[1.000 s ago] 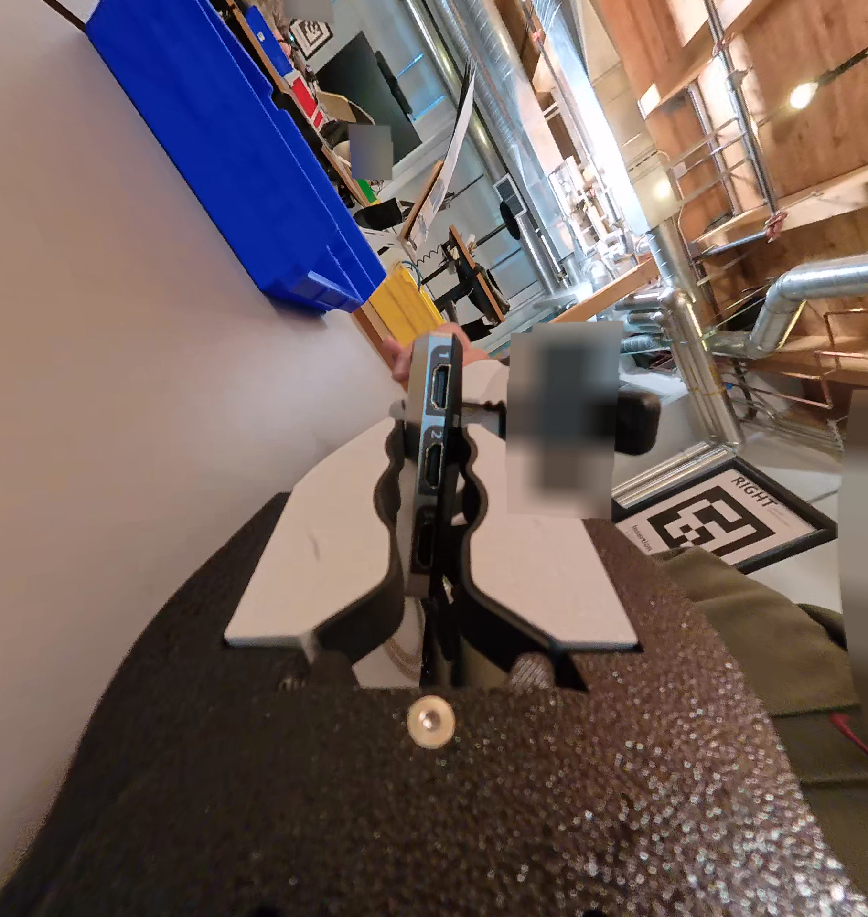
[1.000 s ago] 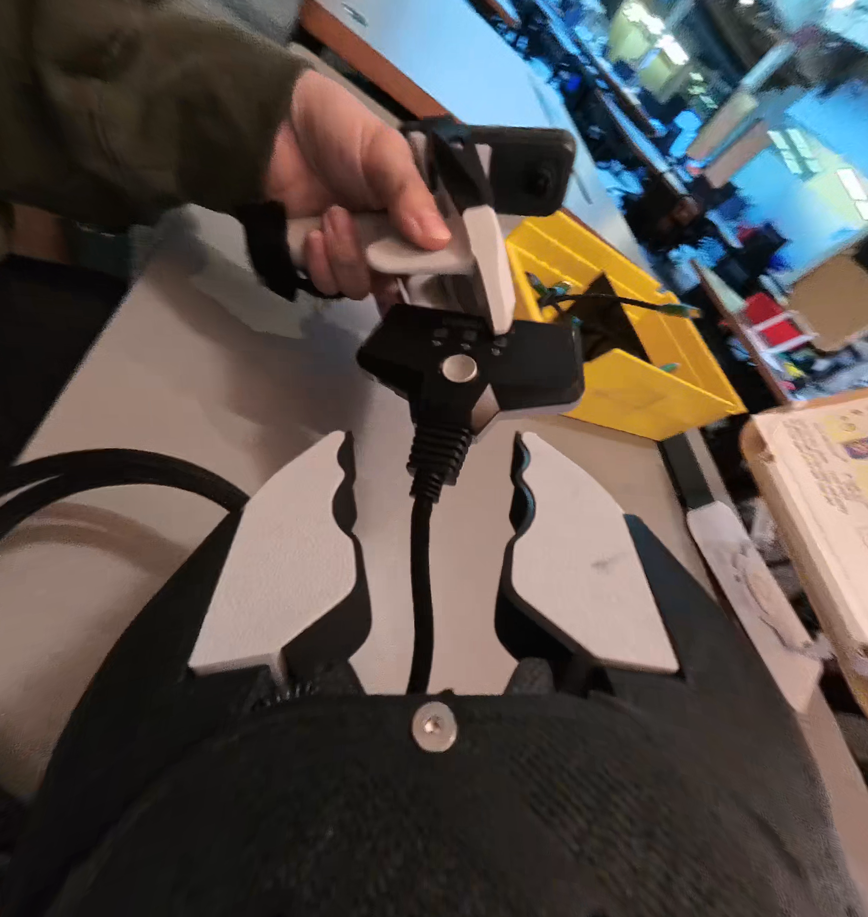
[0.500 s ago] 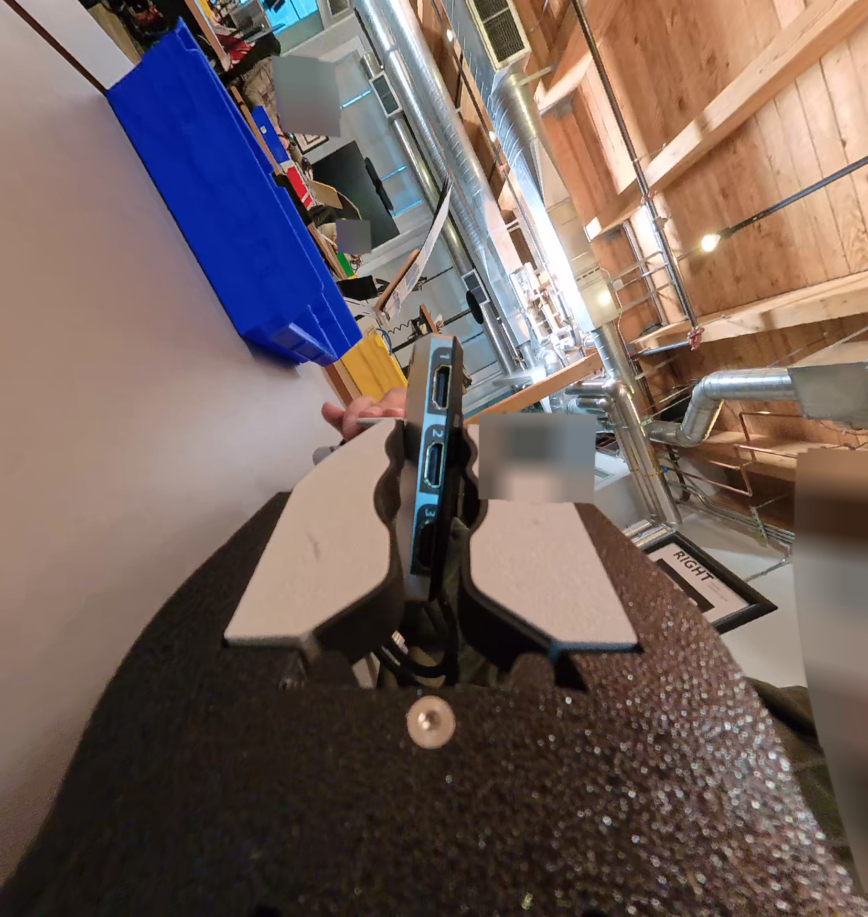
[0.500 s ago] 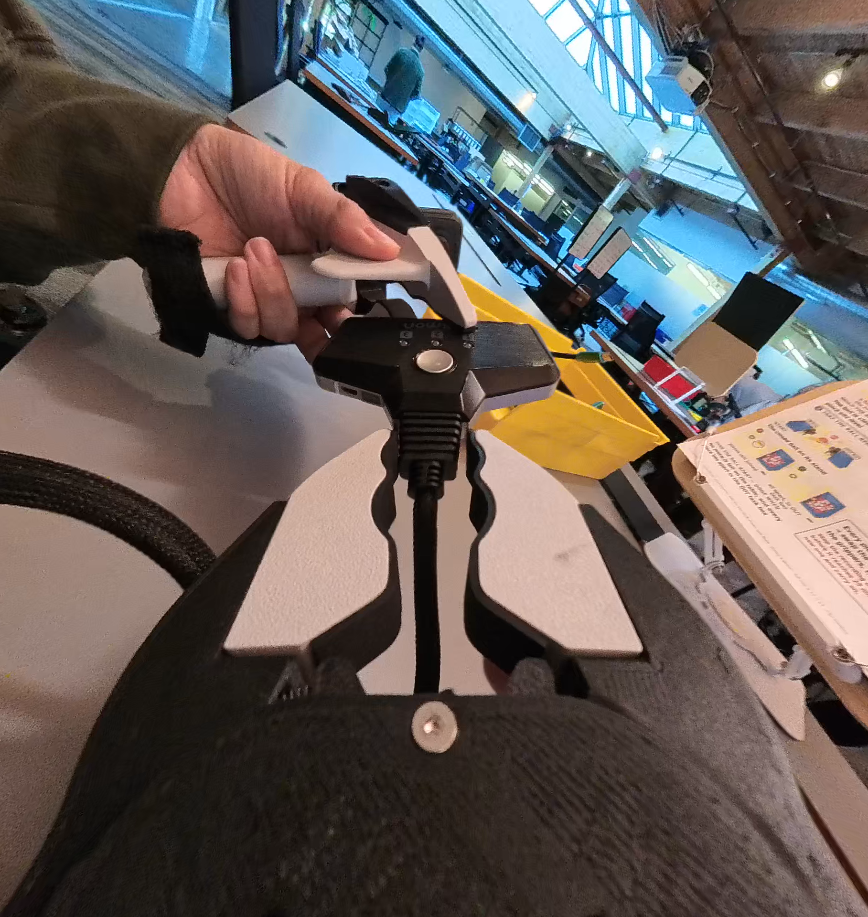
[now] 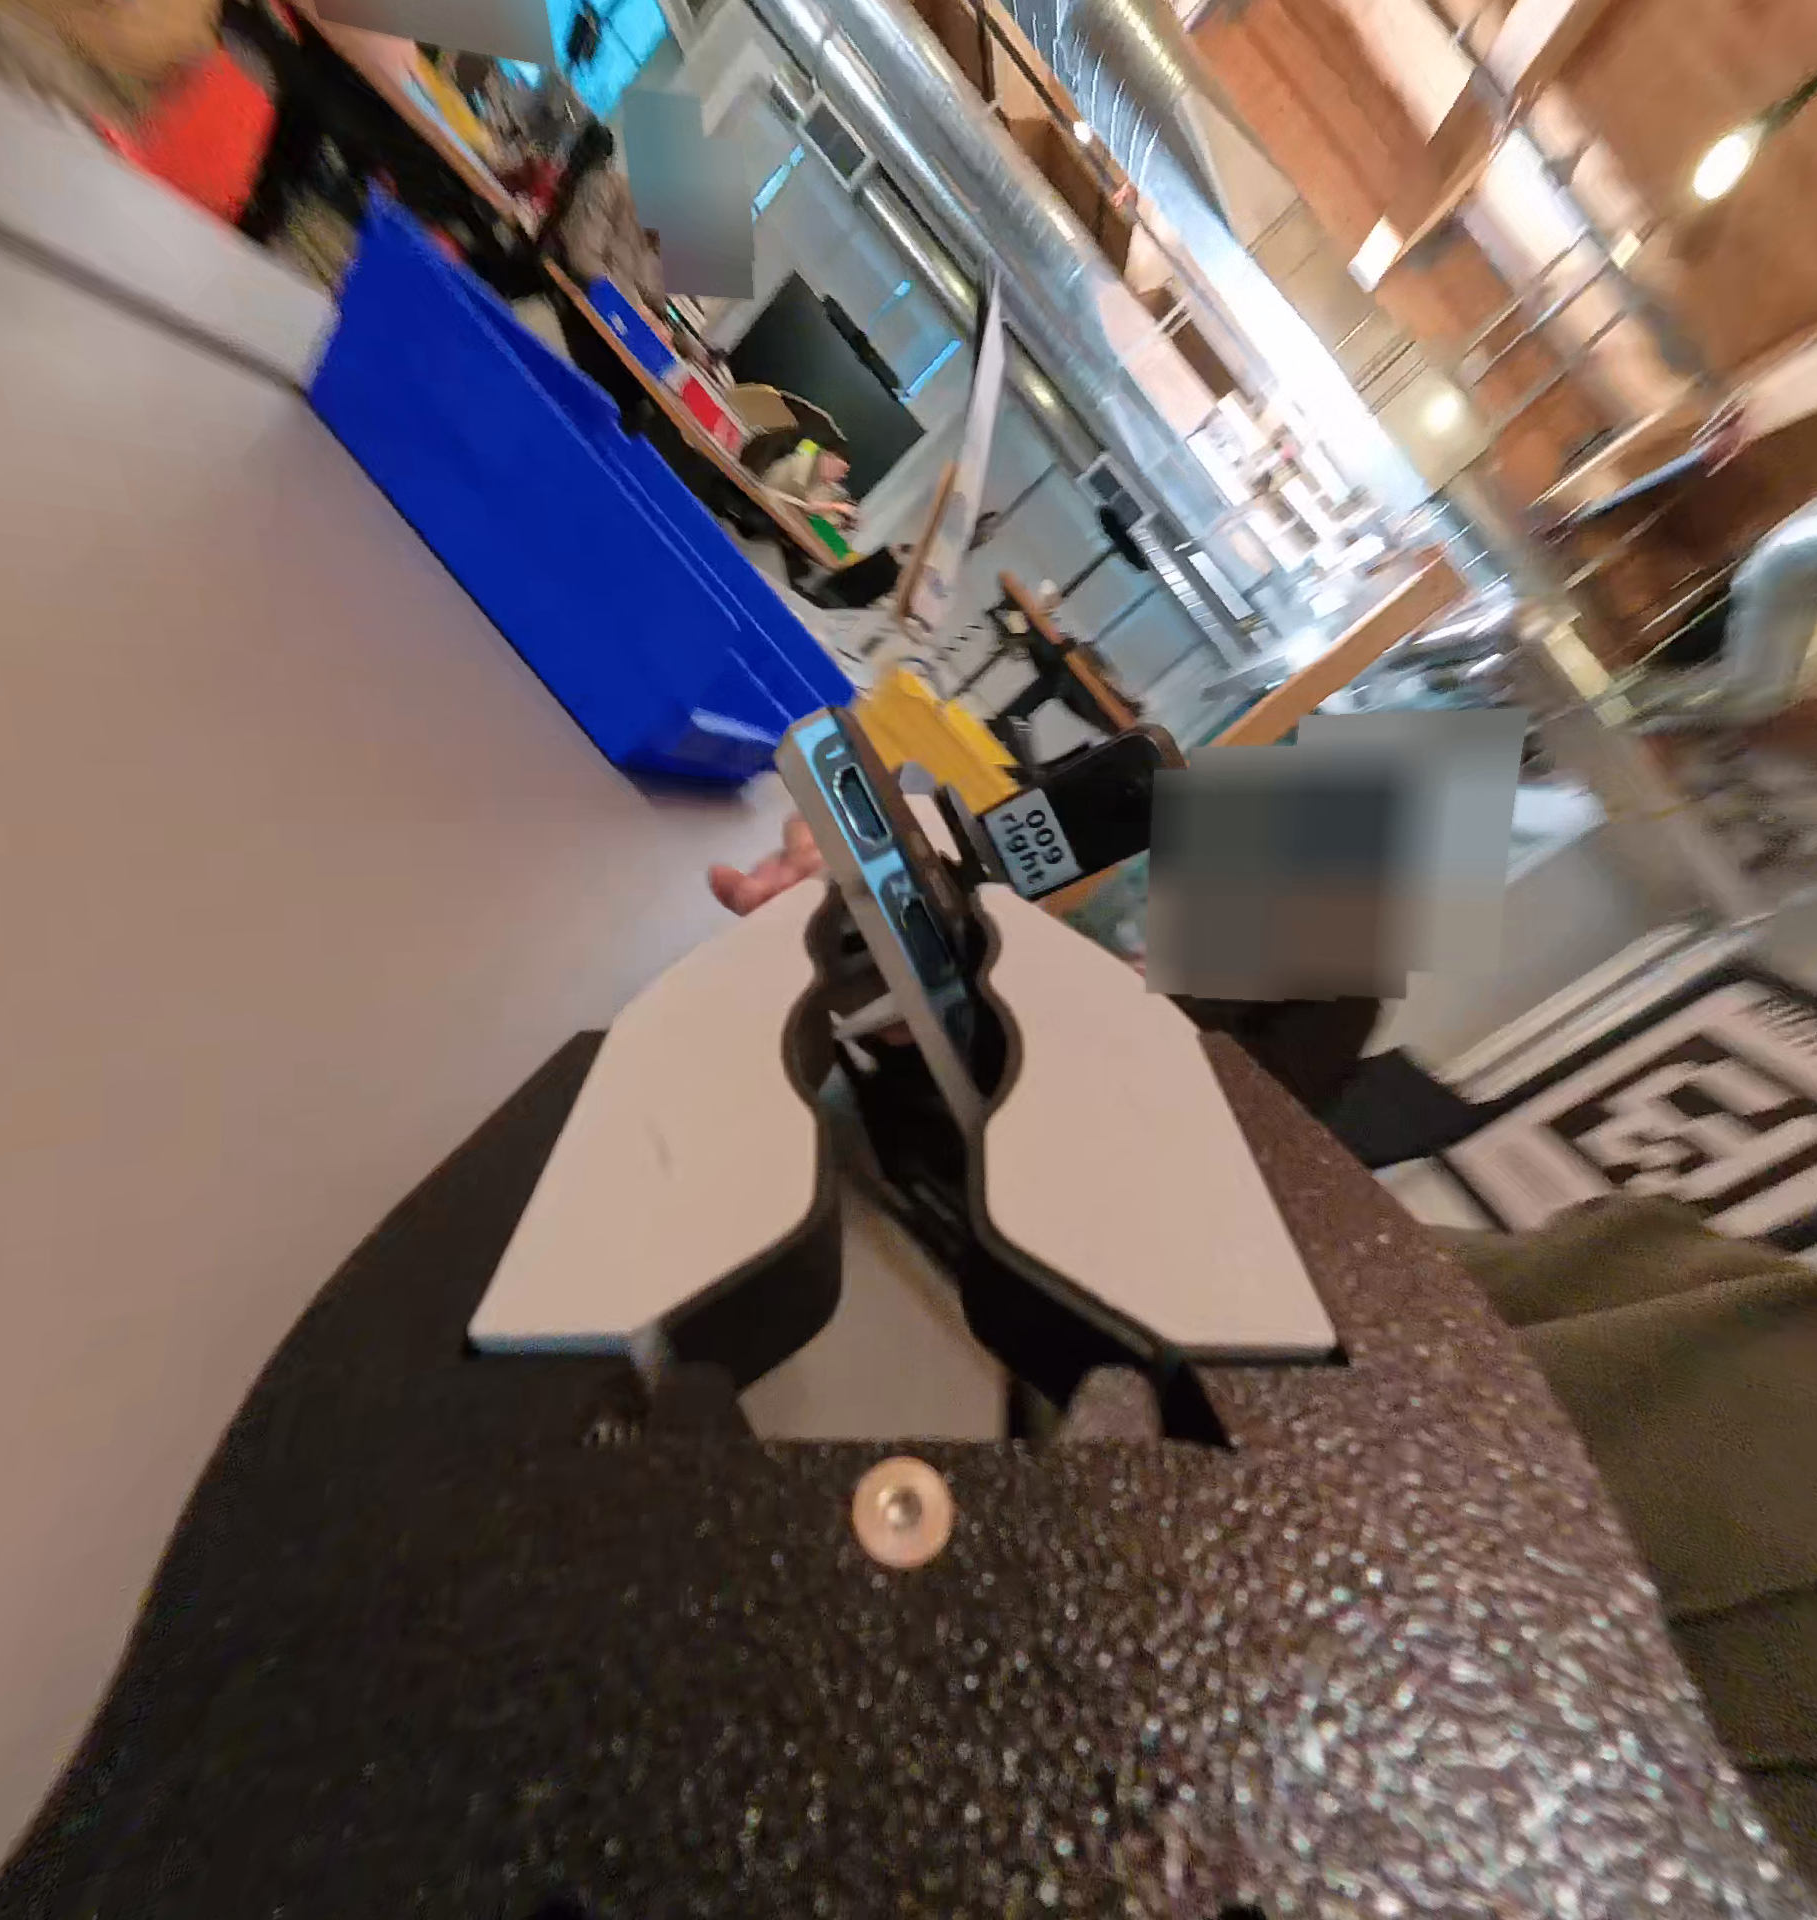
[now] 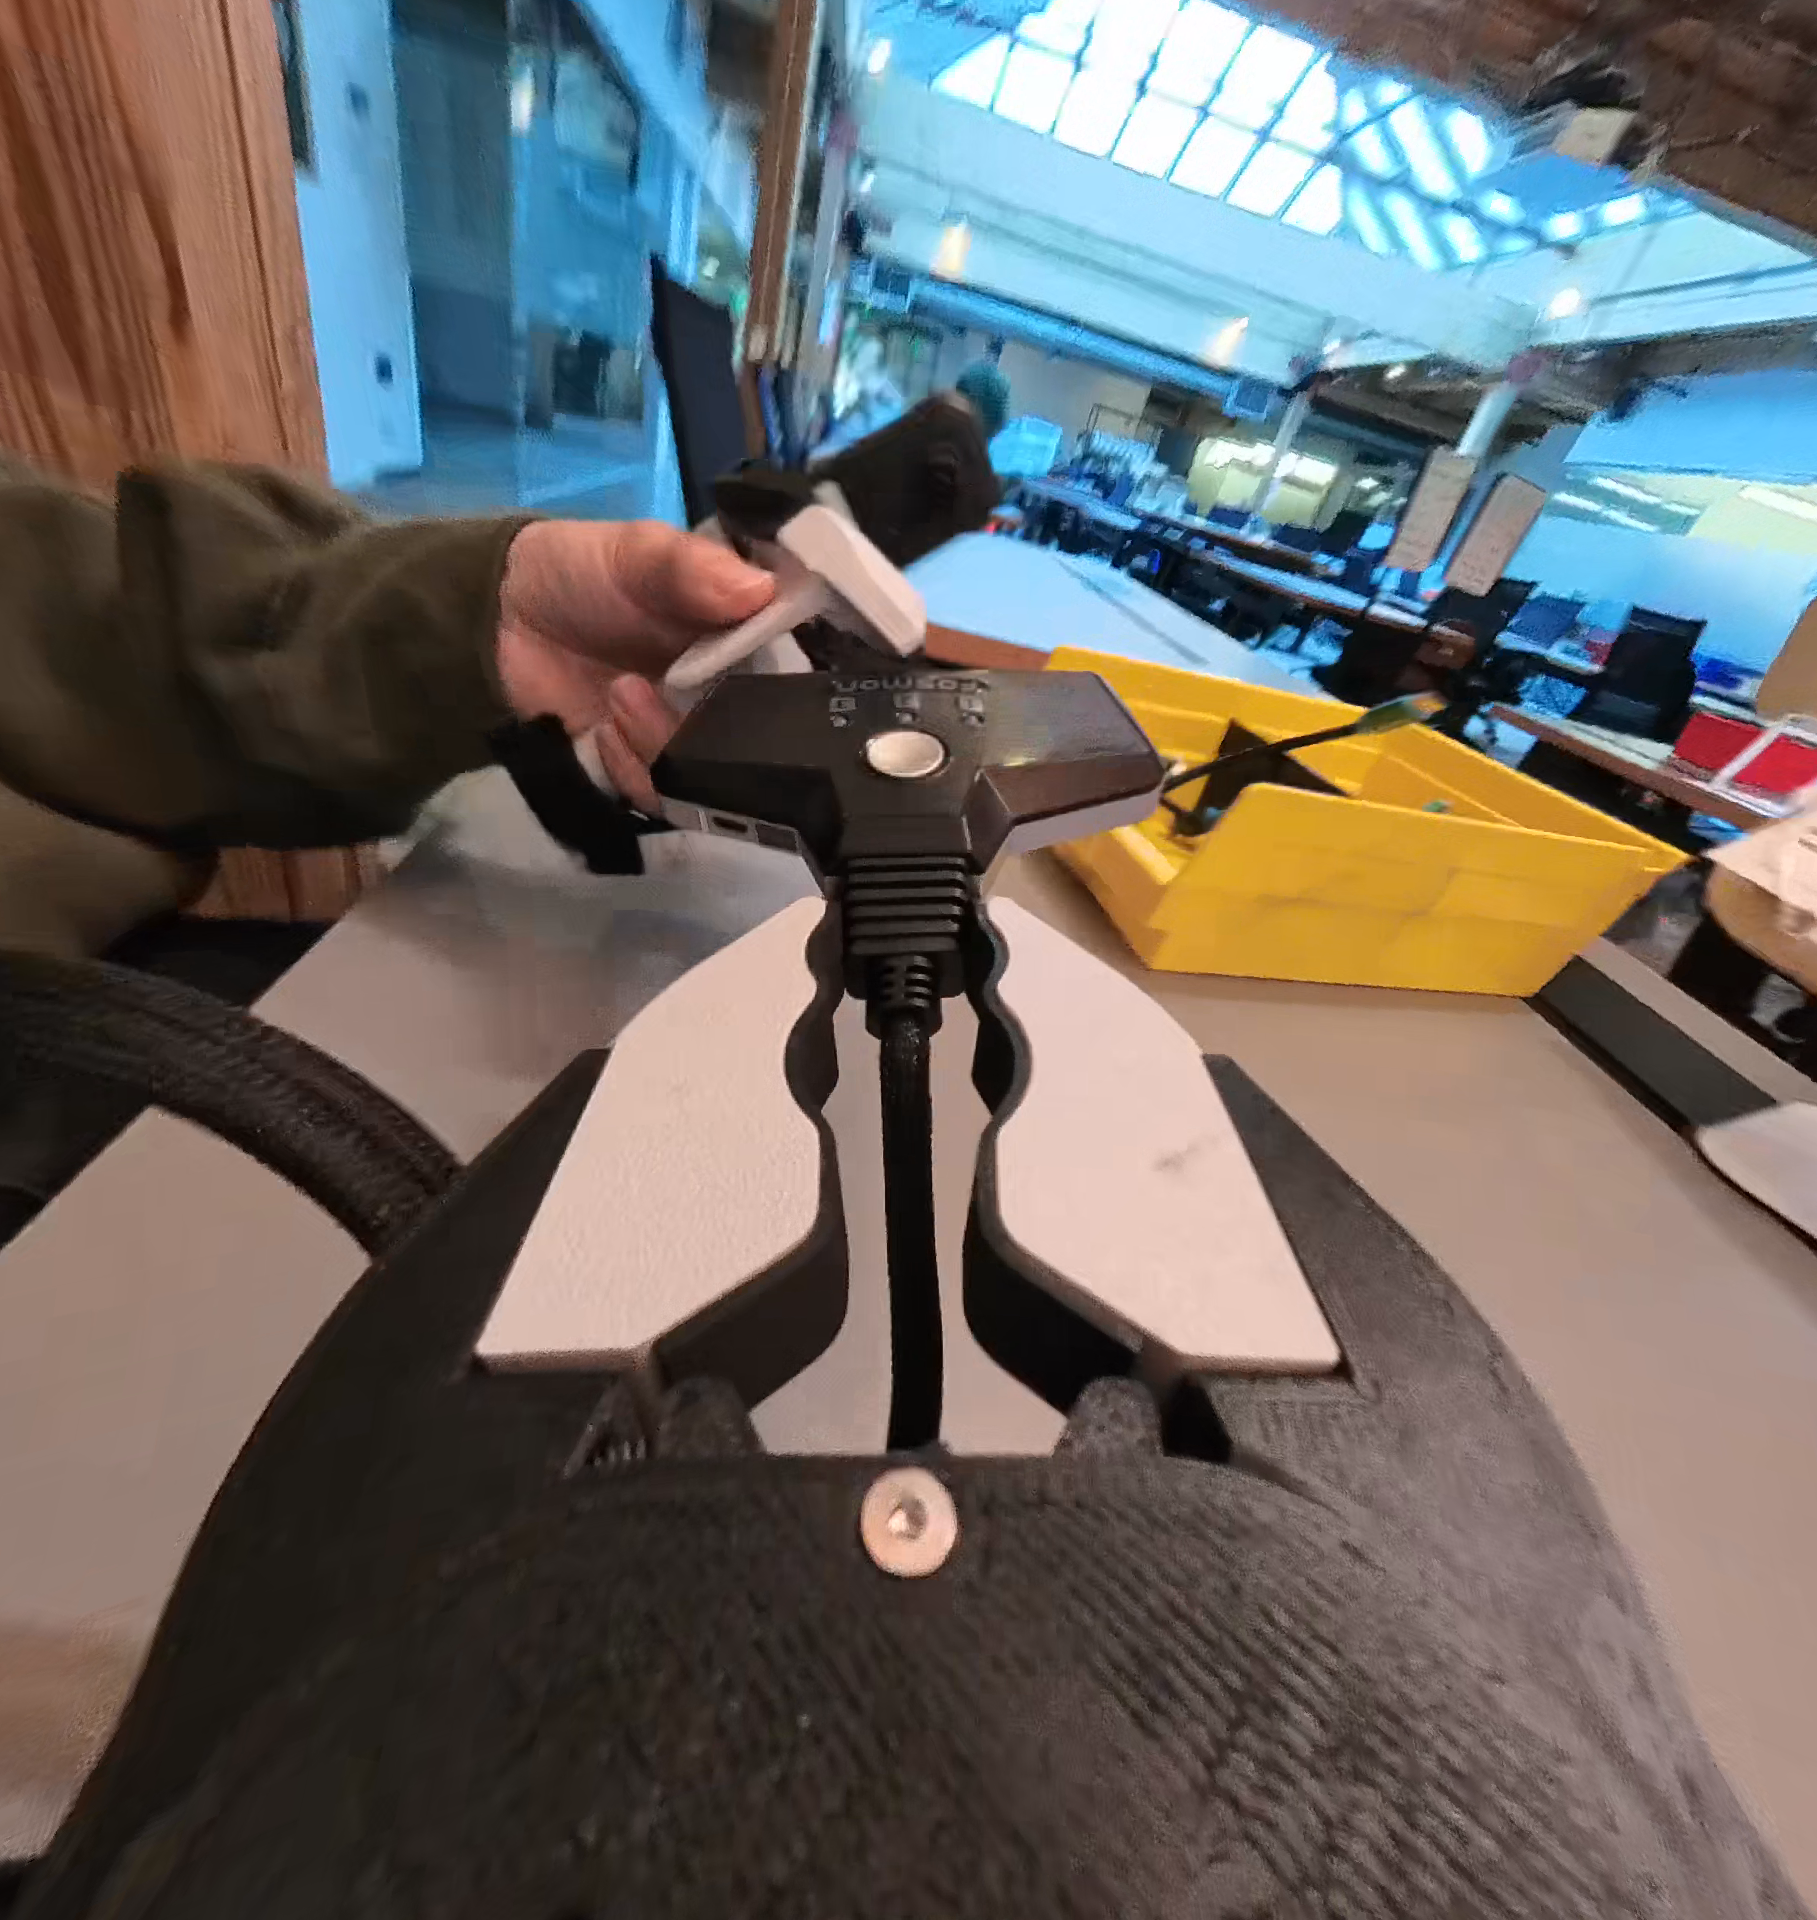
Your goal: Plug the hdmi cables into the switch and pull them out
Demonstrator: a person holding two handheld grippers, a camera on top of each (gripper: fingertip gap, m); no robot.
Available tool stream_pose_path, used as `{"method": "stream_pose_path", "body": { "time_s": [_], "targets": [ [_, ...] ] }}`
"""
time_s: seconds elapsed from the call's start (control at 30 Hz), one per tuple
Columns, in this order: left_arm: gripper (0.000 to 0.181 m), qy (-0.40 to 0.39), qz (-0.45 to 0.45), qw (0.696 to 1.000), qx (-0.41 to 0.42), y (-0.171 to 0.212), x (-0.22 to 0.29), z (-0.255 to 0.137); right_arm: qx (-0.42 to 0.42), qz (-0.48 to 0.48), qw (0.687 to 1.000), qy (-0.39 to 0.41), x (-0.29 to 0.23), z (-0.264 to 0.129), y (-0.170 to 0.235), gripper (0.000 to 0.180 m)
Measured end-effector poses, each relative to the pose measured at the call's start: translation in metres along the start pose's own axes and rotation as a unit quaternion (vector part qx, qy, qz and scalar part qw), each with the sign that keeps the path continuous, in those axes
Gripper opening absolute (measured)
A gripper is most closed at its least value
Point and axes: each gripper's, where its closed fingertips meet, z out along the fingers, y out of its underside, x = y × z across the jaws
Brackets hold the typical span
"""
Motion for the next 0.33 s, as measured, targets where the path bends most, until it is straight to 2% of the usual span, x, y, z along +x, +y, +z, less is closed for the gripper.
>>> {"method": "stream_pose_path", "body": {
  "time_s": [0.07, 0.1, 0.17, 0.23, 0.33],
  "targets": [
    [0.019, -0.091, 0.120, 0.989, 0.004, -0.029, -0.010, -0.016, 0.024, 0.025, 0.999, 0.038, 0.018, -0.014, -0.002, 0.022],
    [0.019, -0.161, 0.182, 0.970, -0.005, -0.047, -0.023, -0.029, 0.026, 0.032, 0.998, 0.055, 0.026, -0.021, -0.001, 0.022],
    [0.030, -0.307, 0.280, 0.909, -0.046, -0.087, -0.055, -0.061, 0.017, 0.039, 0.995, 0.085, 0.039, -0.033, 0.006, 0.022],
    [0.035, -0.385, 0.315, 0.859, -0.121, -0.116, -0.085, -0.080, 0.012, 0.047, 0.993, 0.108, 0.049, -0.039, 0.012, 0.022],
    [0.038, -0.425, 0.300, 0.823, -0.229, -0.137, -0.131, -0.089, 0.034, 0.063, 0.992, 0.105, 0.052, -0.041, 0.008, 0.022]
  ]
}}
